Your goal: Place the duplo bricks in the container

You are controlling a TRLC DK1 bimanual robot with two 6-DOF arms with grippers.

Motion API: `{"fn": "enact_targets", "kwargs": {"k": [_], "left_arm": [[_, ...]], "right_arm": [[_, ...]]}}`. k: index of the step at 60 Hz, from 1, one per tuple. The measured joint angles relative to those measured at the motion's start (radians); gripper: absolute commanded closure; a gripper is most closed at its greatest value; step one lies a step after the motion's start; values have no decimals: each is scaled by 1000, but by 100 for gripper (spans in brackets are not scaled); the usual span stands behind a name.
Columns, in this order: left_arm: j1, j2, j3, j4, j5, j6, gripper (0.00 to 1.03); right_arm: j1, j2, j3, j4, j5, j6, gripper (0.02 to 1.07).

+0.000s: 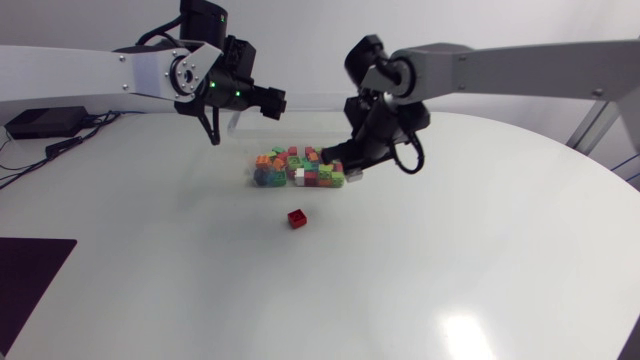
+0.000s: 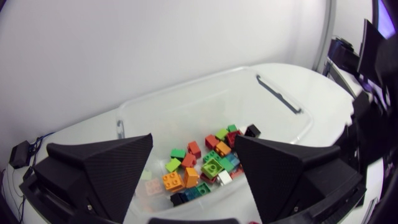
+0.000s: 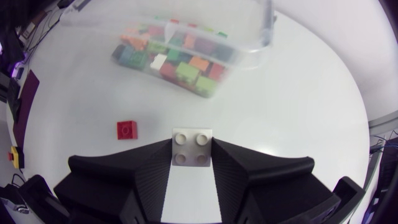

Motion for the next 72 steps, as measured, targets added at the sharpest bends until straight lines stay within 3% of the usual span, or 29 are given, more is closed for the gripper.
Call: {"fn": "enact_targets", "kwargs": {"k": [10, 20, 40, 61, 72], "left_arm": [[-13, -114, -127, -101, 122, 167, 7], [-62, -108, -164, -238, 184, 328, 8], [-161, 64, -154, -382, 179, 450, 18], [-173, 211, -66, -397, 98, 468, 21], [-175, 266, -34, -412, 92, 471, 50]], "right_arm": [[-73, -76, 0, 6, -2, -29, 75], [-82, -100, 5, 6, -13, -40, 75], [-94, -135, 93, 29, -50, -47, 75], [-94, -136, 233, 43, -73, -47, 75], [-94, -108, 273, 95, -95, -43, 75]]}}
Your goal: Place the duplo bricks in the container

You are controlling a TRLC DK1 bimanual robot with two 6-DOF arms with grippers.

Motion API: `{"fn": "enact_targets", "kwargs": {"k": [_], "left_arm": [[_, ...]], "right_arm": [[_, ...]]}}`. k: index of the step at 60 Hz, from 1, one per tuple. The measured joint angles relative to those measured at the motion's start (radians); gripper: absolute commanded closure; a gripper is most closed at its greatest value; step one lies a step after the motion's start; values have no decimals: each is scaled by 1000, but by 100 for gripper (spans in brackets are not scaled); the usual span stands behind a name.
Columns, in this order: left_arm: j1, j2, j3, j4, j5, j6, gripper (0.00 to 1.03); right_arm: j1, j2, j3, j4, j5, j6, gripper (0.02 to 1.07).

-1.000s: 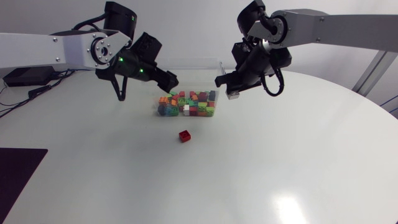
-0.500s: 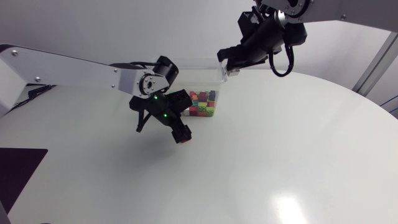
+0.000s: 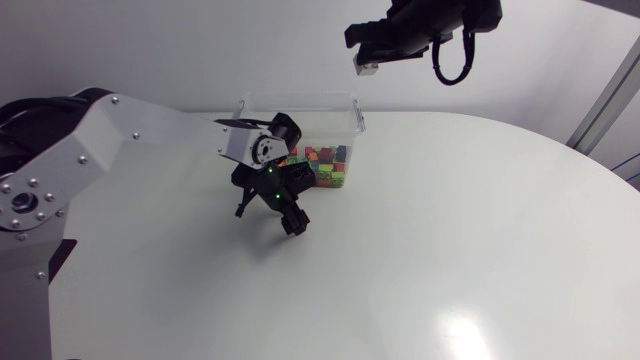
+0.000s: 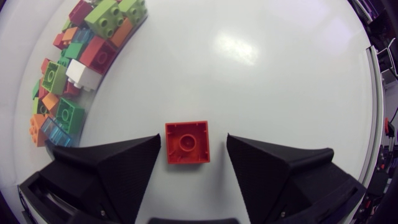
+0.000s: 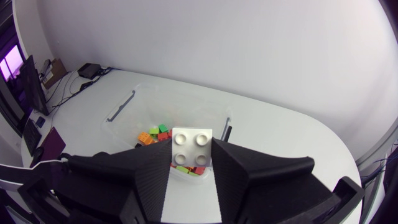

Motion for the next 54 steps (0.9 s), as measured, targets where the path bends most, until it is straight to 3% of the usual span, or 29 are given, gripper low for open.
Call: {"fn": "enact_targets", "kwargs": {"k": [3, 6, 23, 42, 44, 50, 54], "left_arm": [[-3, 5, 1, -6, 0, 0, 62], [-8, 6, 2, -7, 0, 0, 64], [-11, -21, -6, -129, -1, 38, 65], [48, -294, -62, -161, 5, 56, 65], [56, -324, -67, -162, 9, 56, 65], [82, -397, -69, -165, 37, 56, 65], [95, -436, -69, -169, 50, 53, 65]], "right_arm": [[0, 14, 0, 16, -5, 0, 75], [0, 30, 0, 44, -10, 0, 75], [18, 144, 34, 159, -22, 0, 74], [47, 352, 244, 175, -20, -4, 73], [47, 385, 285, 175, -18, -5, 66], [47, 473, 395, 131, -3, -16, 26], [47, 507, 429, 114, -2, -16, 13]]}}
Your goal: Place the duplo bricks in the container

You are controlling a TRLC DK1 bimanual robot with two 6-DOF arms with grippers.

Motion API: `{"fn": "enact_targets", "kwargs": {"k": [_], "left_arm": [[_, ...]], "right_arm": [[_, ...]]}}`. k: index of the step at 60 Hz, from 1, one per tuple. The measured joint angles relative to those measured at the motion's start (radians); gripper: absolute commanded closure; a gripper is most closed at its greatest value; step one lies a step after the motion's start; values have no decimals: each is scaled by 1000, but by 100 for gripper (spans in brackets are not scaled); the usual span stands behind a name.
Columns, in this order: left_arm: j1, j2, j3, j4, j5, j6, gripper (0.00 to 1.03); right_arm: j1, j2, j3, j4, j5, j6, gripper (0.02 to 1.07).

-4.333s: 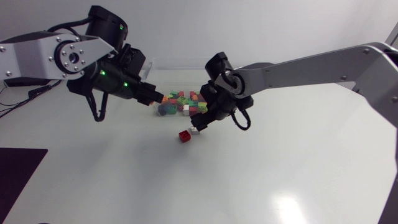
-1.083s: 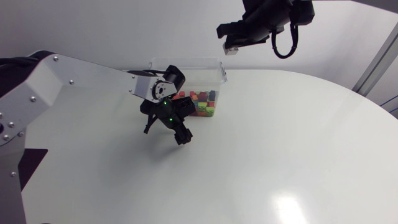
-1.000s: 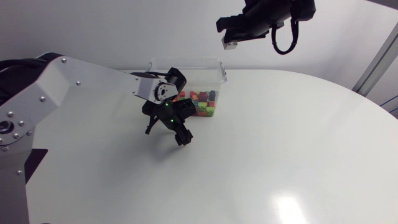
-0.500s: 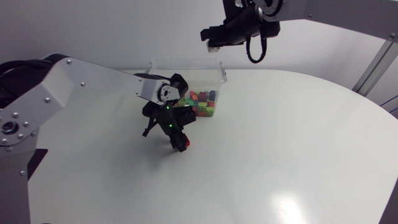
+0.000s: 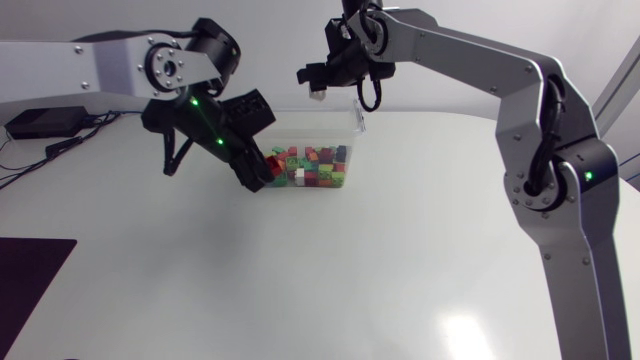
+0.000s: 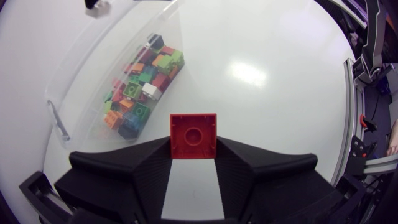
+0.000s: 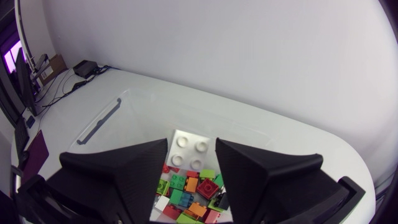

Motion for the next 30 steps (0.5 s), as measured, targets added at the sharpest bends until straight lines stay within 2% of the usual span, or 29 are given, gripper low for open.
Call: {"fn": "enact_targets", "kwargs": {"k": [4, 12, 30], "left_arm": [[13, -35, 2, -1, 12, -5, 65], [38, -56, 34, 26, 19, -49, 65], [81, -22, 147, 215, 52, -214, 64]], "right_arm": [[0, 10, 1, -24, 1, -1, 7], [0, -29, -59, -9, 27, -14, 7], [6, -368, -531, 142, 76, -38, 7]]}}
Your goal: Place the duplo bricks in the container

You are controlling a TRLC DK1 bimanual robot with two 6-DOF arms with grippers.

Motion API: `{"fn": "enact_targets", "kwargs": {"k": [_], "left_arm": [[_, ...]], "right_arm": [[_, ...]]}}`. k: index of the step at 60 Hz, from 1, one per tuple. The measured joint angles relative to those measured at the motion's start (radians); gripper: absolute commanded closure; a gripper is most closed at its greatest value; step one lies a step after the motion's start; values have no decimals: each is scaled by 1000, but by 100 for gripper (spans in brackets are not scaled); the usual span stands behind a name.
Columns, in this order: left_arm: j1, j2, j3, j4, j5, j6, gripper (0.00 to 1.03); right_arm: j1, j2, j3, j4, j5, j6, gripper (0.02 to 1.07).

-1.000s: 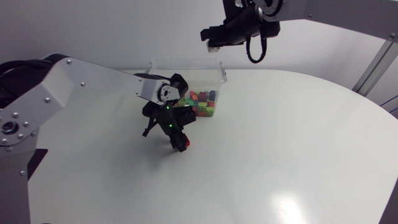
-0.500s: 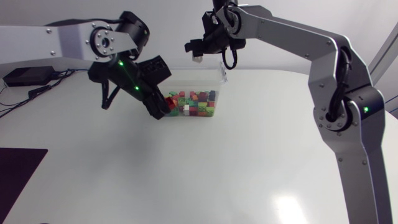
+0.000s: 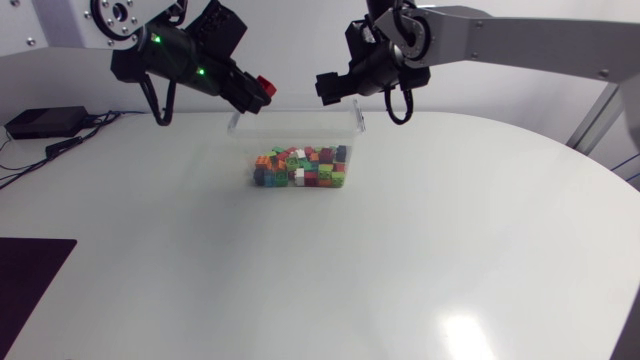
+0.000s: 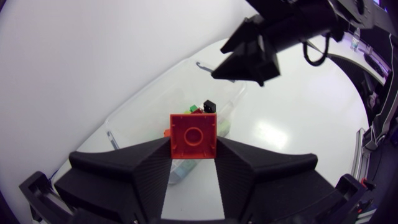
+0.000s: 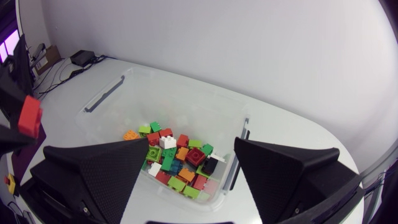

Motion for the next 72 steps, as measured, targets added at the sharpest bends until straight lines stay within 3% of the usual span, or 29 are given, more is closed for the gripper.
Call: {"fn": "enact_targets", "kwargs": {"k": [16, 28, 30, 37, 46, 55, 72], "left_arm": [[2, 155, 116, 98, 3, -103, 63], [2, 261, 226, 152, -25, -152, 60], [0, 279, 237, 176, -51, -155, 51], [-3, 364, 298, 206, -134, -162, 5], [-5, 438, 334, 156, -194, -161, 5], [-2, 377, 264, 159, -204, -158, 5], [71, 39, -85, 359, -233, -158, 5]], "right_arm": [[-3, -272, -383, 105, 5, -8, 7], [-20, -389, -574, 127, 10, -38, 7], [-22, -414, -603, 129, 10, -48, 7], [-22, -486, -667, 129, 10, -60, 7], [-49, -578, -726, 126, 10, -87, 7], [-103, -671, -774, 119, 10, -115, 7], [-194, -847, -883, 122, 15, -142, 7]]}}
